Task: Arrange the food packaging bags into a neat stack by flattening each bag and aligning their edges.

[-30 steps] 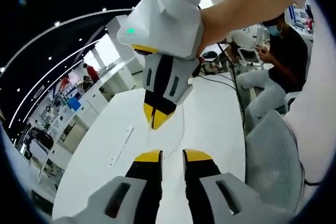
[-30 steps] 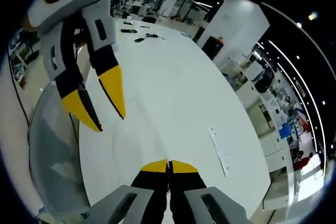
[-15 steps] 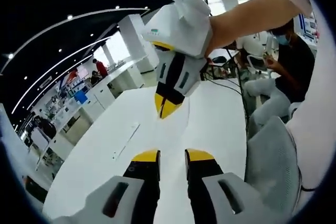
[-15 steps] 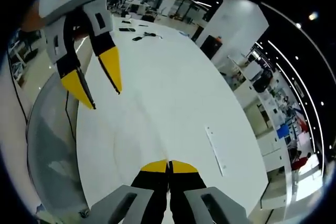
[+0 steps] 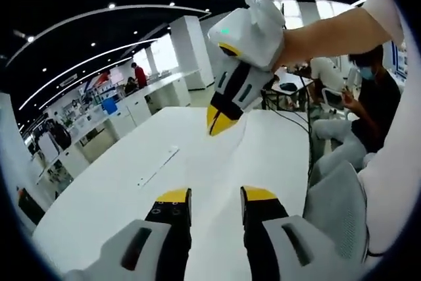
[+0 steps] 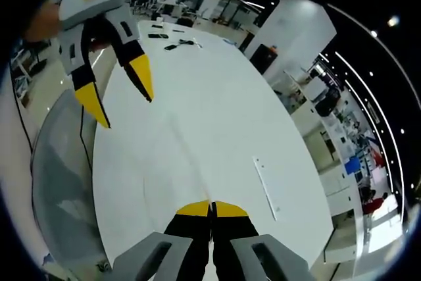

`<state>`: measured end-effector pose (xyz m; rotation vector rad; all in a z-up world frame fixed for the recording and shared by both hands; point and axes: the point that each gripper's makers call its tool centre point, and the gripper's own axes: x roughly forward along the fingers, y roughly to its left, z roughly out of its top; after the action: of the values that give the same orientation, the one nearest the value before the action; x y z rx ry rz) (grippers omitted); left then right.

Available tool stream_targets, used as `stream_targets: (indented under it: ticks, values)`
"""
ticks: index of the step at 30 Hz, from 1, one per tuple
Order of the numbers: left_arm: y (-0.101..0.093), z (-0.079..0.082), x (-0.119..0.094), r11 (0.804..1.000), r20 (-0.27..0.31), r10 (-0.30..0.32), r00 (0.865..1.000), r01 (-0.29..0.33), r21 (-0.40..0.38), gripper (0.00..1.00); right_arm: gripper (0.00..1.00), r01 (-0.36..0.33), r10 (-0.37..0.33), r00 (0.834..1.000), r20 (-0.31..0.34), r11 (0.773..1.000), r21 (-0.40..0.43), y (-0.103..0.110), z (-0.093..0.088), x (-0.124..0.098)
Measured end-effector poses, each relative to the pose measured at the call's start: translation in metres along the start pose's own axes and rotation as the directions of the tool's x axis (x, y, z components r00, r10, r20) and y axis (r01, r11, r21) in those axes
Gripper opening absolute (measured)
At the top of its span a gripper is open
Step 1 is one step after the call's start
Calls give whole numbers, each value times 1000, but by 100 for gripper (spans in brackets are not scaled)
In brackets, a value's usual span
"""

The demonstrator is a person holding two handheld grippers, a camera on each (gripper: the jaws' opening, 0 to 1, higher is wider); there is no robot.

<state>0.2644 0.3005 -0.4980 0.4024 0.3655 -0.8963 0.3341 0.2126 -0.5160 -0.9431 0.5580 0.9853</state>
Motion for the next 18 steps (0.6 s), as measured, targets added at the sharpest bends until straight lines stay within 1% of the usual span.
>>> stream_targets:
  ticks: [4,7,12,18]
  values:
    - [-1,-5,-1,1000,2,4,1000,-4,-26,31,0,6,-6,1000,0,1000,-6,-3,2,-2]
    - [-1,-12,-1,999,-2,4,1000,-4,-47,32,0,12,-12,1000,0,1000,-16,-5,3,-2]
    - [0,-17,-3,996,9,13,1000,-12,-91,33,0,20,-20,1000,-4,999,-32,-6,3,1]
    - [-1,-24,-5,992,5,31,1000,-30,-124,38,0,23,-24,1000,-6,999,-45,-9,5,1]
